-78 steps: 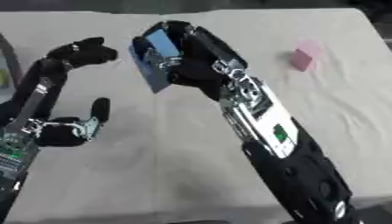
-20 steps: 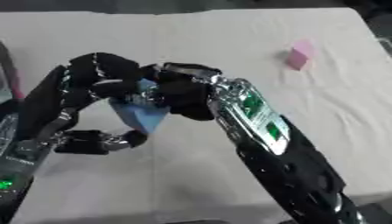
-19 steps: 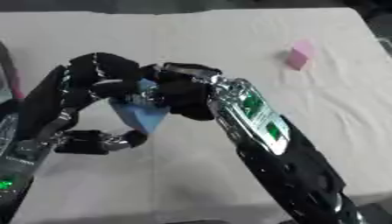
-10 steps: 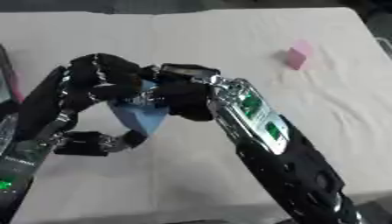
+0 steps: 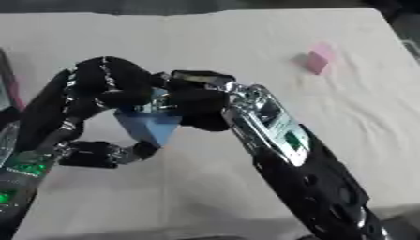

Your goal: Pick up the objects with one hand, pass them to the other hand, and then place them into the box on the other side of the table.

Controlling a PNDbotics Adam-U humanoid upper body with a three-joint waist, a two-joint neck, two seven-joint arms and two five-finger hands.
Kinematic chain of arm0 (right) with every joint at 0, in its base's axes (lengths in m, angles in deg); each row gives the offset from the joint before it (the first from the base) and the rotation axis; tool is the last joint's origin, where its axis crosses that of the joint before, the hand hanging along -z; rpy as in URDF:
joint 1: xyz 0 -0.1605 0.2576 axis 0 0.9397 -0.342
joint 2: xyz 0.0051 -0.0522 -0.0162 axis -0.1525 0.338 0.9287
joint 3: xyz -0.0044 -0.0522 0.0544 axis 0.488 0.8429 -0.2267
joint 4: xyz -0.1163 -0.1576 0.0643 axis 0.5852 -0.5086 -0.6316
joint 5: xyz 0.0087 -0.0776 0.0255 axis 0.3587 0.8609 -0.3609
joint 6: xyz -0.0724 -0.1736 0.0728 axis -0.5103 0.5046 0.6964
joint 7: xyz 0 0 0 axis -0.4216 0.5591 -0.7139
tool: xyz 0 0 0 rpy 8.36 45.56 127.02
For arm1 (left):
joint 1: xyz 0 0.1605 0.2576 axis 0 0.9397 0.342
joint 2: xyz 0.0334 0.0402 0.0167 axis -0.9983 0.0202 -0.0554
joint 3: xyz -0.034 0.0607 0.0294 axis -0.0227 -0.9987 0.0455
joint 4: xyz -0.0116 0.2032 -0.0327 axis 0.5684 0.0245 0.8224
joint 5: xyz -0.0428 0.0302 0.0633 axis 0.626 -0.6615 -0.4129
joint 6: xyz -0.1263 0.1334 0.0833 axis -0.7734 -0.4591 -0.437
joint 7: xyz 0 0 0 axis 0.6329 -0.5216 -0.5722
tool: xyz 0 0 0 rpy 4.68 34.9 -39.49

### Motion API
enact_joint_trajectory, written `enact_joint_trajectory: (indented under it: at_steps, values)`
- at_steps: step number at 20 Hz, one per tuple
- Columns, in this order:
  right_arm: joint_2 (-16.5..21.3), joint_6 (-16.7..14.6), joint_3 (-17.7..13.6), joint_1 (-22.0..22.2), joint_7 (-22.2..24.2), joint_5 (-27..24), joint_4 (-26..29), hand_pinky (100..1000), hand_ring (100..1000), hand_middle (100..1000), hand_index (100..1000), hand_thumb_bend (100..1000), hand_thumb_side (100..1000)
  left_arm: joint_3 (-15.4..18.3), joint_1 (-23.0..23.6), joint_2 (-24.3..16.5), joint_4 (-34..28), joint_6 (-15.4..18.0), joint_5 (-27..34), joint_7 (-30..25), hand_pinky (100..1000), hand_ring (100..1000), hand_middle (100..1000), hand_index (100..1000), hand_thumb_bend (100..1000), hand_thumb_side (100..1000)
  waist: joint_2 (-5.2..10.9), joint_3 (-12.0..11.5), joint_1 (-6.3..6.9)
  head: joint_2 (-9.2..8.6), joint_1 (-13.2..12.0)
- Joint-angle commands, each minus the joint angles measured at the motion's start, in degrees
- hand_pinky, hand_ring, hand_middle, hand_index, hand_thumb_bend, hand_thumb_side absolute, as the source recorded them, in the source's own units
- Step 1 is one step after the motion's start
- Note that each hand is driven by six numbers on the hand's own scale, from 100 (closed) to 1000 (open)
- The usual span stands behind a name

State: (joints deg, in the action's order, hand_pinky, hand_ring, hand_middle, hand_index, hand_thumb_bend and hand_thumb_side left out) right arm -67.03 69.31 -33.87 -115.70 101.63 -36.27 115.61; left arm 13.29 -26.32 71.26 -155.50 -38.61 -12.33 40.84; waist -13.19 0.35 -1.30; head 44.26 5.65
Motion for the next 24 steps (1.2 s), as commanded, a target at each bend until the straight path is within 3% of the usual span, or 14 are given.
enact_joint_trajectory:
  at_steps: [1,7,11,15,24]
  values:
    - [0.79,-0.86,-0.56,-0.63,0.52,-0.83,1.01,809,472,488,647,344,375,0.12,-0.88,-0.18,-0.71,-0.22,-0.38,0.83,707,685,503,806,290,100,0.82,0.11,0.14,-0.14,0.06]
    - [0.92,-2.48,-0.58,-0.64,0.31,-2.46,0.99,809,491,534,689,476,463,0.01,-0.90,-0.13,-0.63,-0.15,-0.70,1.75,699,664,484,781,216,100,0.82,0.13,0.19,-0.14,0.10]
    - [0.96,-3.86,-0.67,-0.62,-0.18,-4.32,1.07,859,571,739,846,667,624,-0.07,-0.88,-0.16,-0.64,0.15,-0.81,2.09,695,658,479,772,208,100,0.82,0.15,0.22,-0.14,0.17]
    - [0.97,-5.72,-0.71,-0.56,-1.50,-7.86,0.79,940,673,875,904,782,739,-0.08,-0.83,-0.19,-0.72,0.31,-0.88,2.20,695,656,478,772,212,100,0.81,0.16,0.25,-0.14,0.24]
    - [1.11,-7.92,-0.86,-0.36,-6.84,-17.66,1.11,962,705,896,921,768,732,0.86,0.33,-0.78,-0.27,0.10,-1.10,2.49,706,657,478,772,184,100,0.77,0.20,0.31,-0.14,0.30]
